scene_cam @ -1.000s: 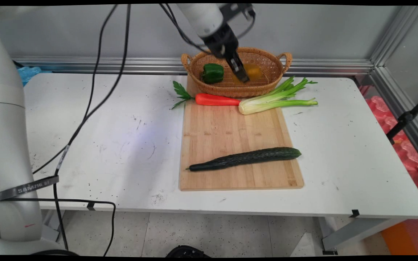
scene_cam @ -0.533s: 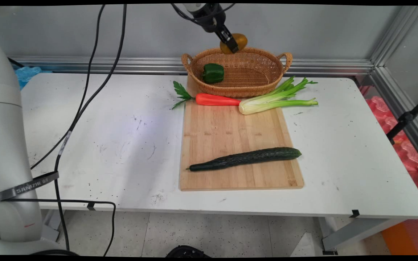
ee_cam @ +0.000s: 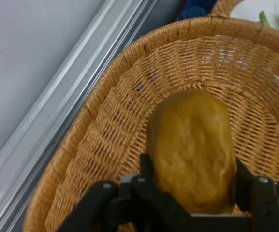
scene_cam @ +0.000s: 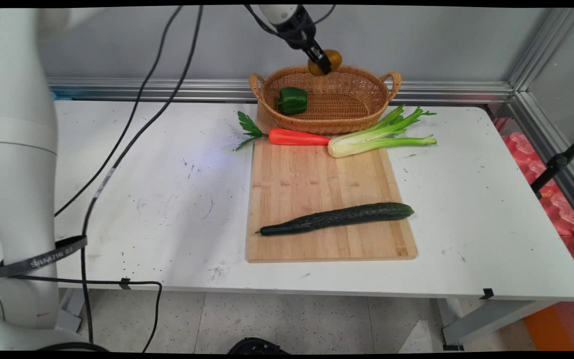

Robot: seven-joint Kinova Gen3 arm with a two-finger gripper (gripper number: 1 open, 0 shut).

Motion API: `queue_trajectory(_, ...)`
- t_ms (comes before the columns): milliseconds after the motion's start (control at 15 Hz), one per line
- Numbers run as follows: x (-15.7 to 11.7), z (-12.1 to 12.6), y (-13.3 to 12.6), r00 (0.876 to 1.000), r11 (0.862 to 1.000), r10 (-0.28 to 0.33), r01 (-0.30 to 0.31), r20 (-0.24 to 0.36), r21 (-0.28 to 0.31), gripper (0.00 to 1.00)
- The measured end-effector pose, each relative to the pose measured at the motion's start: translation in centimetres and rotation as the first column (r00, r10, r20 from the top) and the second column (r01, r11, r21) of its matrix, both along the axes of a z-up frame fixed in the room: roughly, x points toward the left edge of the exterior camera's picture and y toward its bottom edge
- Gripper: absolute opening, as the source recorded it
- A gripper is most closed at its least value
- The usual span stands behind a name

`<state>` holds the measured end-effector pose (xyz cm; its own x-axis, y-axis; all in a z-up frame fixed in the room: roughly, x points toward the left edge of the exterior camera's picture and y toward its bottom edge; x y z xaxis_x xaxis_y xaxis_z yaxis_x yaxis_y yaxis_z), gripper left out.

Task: Place the picked object in the vegetable basket

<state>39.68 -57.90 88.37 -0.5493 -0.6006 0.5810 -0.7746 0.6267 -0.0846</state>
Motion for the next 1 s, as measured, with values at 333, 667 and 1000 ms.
queue_trajectory(333,-0.3,-3.8,-3.2,1.0,0.999,-0.012,0.012,-0.004,0.041,0.0)
queue_trajectory(667,0.1,-6.5,-4.5,1.0,0.997,-0.023,0.022,0.011,0.079,0.0)
queue_trajectory(1000,-0.2,-7.2,-4.6,0.998,0.996,-0.052,0.049,0.026,0.08,1.0)
